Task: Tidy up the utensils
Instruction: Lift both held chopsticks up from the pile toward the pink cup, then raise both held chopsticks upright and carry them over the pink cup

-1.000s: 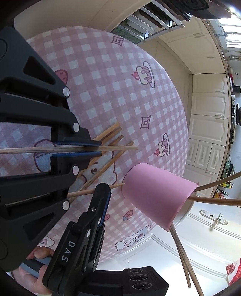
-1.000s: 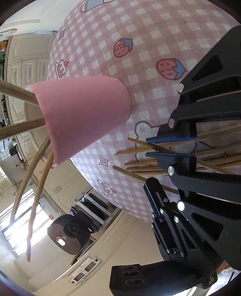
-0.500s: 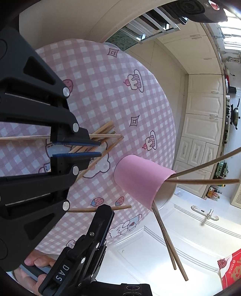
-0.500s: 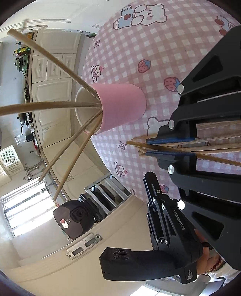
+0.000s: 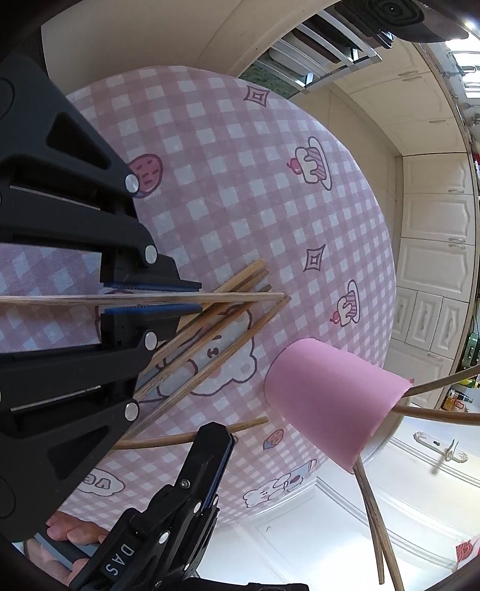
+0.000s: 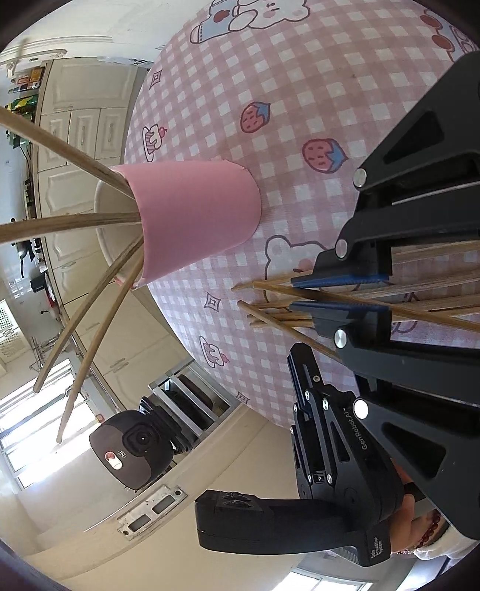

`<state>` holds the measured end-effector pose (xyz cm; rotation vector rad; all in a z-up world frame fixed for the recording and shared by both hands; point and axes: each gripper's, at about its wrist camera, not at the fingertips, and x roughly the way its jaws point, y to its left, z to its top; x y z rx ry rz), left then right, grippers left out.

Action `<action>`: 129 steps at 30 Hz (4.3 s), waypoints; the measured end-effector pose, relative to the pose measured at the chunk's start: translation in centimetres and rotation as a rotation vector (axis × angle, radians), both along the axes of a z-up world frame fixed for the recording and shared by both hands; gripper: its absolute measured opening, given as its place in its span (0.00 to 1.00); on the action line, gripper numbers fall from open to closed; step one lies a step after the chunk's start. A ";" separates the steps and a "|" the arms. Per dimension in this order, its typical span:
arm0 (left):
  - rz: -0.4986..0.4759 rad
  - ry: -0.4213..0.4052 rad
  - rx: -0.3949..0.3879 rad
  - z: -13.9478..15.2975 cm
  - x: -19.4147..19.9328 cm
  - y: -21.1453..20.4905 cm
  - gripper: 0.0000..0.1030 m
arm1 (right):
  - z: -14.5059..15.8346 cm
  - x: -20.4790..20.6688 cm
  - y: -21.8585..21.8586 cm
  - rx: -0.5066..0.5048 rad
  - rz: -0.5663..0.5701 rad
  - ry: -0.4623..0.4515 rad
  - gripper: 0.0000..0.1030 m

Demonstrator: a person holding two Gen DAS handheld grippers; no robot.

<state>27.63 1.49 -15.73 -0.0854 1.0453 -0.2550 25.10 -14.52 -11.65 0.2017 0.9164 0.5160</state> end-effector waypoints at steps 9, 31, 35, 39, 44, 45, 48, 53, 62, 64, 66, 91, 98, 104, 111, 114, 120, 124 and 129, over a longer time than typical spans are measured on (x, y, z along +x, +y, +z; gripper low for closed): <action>0.014 -0.020 0.011 -0.6 0.7 -0.3 0.48 | -1.0 0.8 0.1 0.007 0.003 0.028 0.06; -0.036 -0.067 -0.004 1.0 -0.3 -1.2 0.06 | 0.9 -0.7 0.0 0.006 0.016 -0.023 0.06; -0.035 -0.126 -0.016 3.3 -1.3 -0.7 0.06 | 1.2 -0.9 0.7 -0.043 0.036 -0.011 0.07; -0.032 -0.139 -0.010 4.0 -2.0 -0.3 0.06 | 0.1 -0.6 1.6 -0.052 0.045 0.030 0.09; 0.001 -0.112 -0.008 3.2 -2.1 1.2 0.06 | -1.5 0.3 2.7 -0.086 0.036 0.072 0.10; 0.008 -0.104 -0.014 3.1 -2.1 1.5 0.06 | -1.6 0.6 2.8 -0.115 0.022 0.061 0.10; 0.033 -0.087 -0.022 2.6 -1.9 2.6 0.06 | -2.0 1.6 3.0 -0.190 0.007 0.050 0.17; 0.045 -0.065 -0.037 1.7 -1.2 3.3 0.06 | -3.2 3.4 4.2 -0.268 0.040 0.073 0.17; 0.044 -0.053 -0.045 1.0 -0.4 3.2 0.06 | -3.6 4.5 7.0 -0.390 0.103 0.023 0.05; 0.045 -0.057 -0.047 1.2 -0.4 3.1 0.06 | -3.6 4.4 7.0 -0.380 0.104 0.016 0.05; 0.046 -0.070 -0.051 1.7 -0.6 3.1 0.06 | -3.1 3.8 6.9 -0.366 0.102 -0.005 0.05; -0.007 -0.411 -0.133 14.5 -8.3 0.6 0.06 | 12.8 -6.6 0.2 -0.143 0.027 -0.411 0.05; 0.003 -0.502 -0.148 17.6 -8.7 -0.3 0.06 | 15.3 -7.6 -2.0 -0.126 -0.008 -0.474 0.05; 0.005 -0.547 -0.140 19.1 -7.5 -1.9 0.06 | 17.1 -7.3 -5.0 -0.129 -0.070 -0.511 0.05; 0.029 -0.642 -0.152 20.4 -5.4 -3.3 0.06 | 18.2 -5.6 -7.6 -0.136 -0.154 -0.550 0.05; 0.057 -0.705 -0.127 21.1 -4.4 -4.0 0.06 | 18.4 -4.2 -8.1 -0.147 -0.194 -0.569 0.05; 0.104 -0.793 -0.140 22.1 -2.3 -4.5 0.06 | 18.9 -2.1 -8.3 -0.151 -0.265 -0.642 0.05; 0.118 -0.816 -0.143 21.7 -0.9 -4.6 0.06 | 18.9 -1.1 -7.9 -0.150 -0.293 -0.693 0.05; 0.102 -0.789 -0.133 19.9 0.7 -5.4 0.06 | 18.8 0.4 -7.8 -0.059 -0.274 -0.685 0.05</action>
